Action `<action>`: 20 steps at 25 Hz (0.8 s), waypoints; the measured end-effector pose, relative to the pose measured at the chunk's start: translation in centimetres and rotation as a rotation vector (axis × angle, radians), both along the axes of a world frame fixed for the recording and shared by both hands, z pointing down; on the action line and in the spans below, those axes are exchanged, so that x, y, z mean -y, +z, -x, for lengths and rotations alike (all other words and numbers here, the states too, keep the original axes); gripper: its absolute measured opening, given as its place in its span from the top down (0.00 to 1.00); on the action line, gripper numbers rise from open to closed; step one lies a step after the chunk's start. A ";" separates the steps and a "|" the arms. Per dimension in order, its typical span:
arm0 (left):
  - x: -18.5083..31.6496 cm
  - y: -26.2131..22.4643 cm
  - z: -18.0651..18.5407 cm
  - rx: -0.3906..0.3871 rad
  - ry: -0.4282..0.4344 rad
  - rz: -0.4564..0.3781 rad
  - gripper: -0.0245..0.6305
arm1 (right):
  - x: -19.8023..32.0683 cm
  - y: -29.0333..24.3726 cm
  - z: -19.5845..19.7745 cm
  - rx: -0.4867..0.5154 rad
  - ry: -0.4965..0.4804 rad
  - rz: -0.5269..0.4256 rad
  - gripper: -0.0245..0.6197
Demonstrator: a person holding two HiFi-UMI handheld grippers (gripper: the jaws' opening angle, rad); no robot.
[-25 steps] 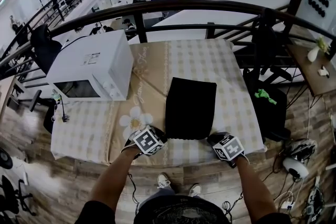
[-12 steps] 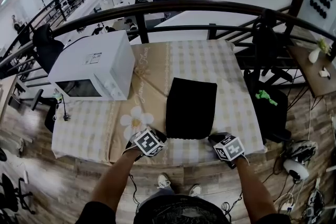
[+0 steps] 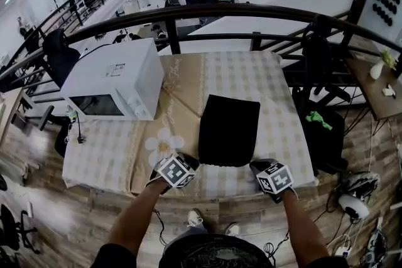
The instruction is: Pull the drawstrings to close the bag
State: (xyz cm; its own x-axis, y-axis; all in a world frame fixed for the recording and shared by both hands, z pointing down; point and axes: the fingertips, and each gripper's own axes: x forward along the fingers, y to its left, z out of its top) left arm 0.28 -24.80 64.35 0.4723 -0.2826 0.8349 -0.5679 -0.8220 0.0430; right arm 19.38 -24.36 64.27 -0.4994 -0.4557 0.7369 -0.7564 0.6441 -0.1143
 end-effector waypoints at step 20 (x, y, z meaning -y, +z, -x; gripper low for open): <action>5.3 -10.5 -0.3 -0.104 -0.143 -0.272 0.92 | 5.3 -10.2 -0.7 0.022 0.049 -0.251 0.93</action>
